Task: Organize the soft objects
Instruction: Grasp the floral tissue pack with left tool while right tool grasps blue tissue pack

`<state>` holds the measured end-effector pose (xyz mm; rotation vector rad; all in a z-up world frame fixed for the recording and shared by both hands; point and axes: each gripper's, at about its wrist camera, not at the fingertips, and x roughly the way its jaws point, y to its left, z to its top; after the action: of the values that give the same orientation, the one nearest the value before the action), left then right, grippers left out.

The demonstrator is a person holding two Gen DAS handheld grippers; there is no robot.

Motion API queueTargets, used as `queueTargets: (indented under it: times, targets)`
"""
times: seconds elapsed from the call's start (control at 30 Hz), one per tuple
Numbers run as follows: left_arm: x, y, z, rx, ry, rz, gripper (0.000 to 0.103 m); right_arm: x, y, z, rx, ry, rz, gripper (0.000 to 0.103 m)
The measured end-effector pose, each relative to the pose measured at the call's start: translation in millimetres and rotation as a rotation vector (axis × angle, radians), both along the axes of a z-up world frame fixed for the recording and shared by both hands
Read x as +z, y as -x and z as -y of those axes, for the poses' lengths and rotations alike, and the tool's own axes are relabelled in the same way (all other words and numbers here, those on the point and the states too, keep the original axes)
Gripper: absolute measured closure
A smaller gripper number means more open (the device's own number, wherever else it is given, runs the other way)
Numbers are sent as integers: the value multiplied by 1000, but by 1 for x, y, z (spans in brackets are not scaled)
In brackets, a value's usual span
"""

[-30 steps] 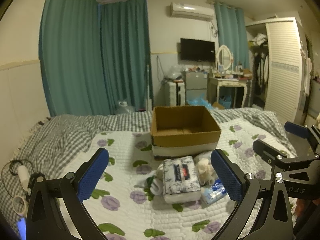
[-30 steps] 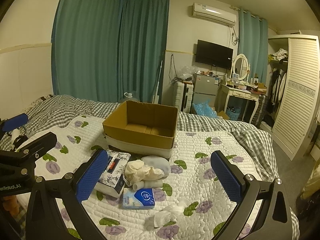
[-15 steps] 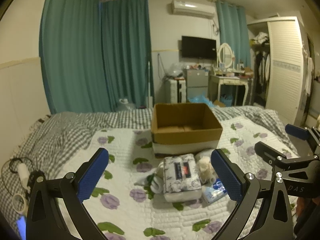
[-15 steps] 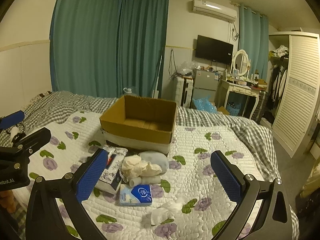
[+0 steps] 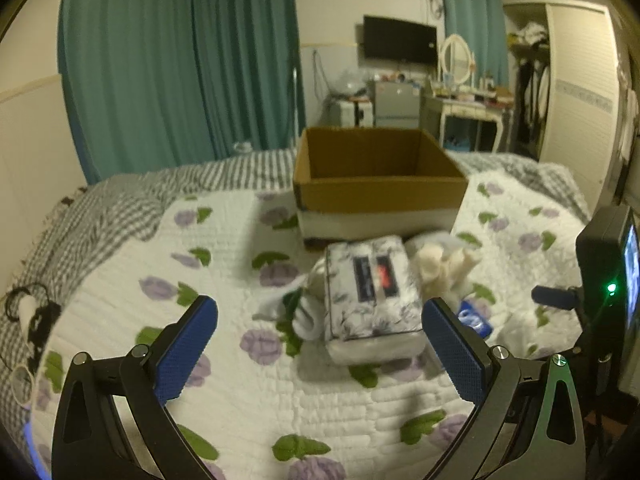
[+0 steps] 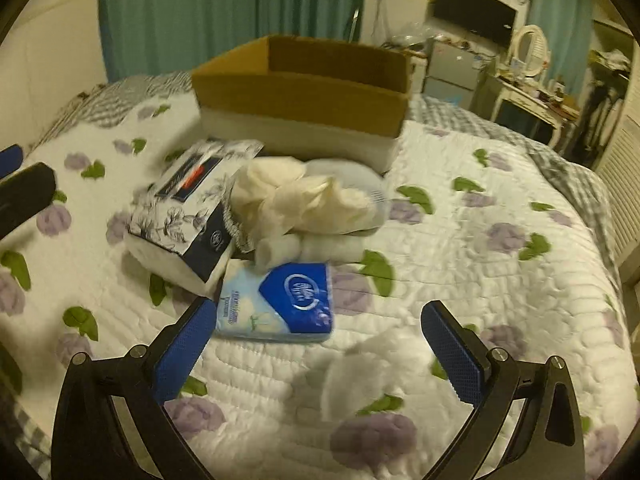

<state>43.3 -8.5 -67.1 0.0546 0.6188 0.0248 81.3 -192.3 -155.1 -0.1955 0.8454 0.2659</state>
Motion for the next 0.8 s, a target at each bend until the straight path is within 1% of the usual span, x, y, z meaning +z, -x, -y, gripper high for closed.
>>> queueTargets:
  times: [0.2, 0.23, 0.27, 0.33, 0.37, 0.4, 0.47, 0.57, 0.67, 0.73, 0.8]
  targets:
    - [-24, -19, -3, 7, 0, -75, 0, -25, -22, -9, 69, -63, -99, 0]
    - [-27, -21, -3, 6, -2, -81, 0, -28, -25, -10, 74, -66, -114, 2]
    - [-28, -22, -2, 3, -3, -83, 0, -34, -29, -12, 85, -67, -139, 5]
    - [-30, -24, -1, -8, -2, -85, 0, -41, -34, -15, 99, -71, -183, 20]
    - [-30, -25, 0, -15, -1, -88, 0, -41, -34, -14, 99, -71, -192, 25]
    - [-30, -26, 2, -25, 0, -94, 0, -40, -34, -12, 92, -69, -191, 29]
    - [-31, -29, 5, -41, 0, -106, 0, -32, -32, -7, 82, -97, -178, 29]
    - [-29, -34, 10, -68, -1, -121, 0, -13, -26, 5, 44, -73, -124, 29]
    - [-27, -38, 13, -77, -23, -121, 0, 6, -24, 25, -18, -65, -62, 29]
    - [-29, -44, 15, -87, -6, -136, 0, 12, -24, 32, -47, -71, -34, 29]
    - [-37, -51, 17, -99, 15, -172, 0, 18, -24, 36, -66, -88, -7, 29]
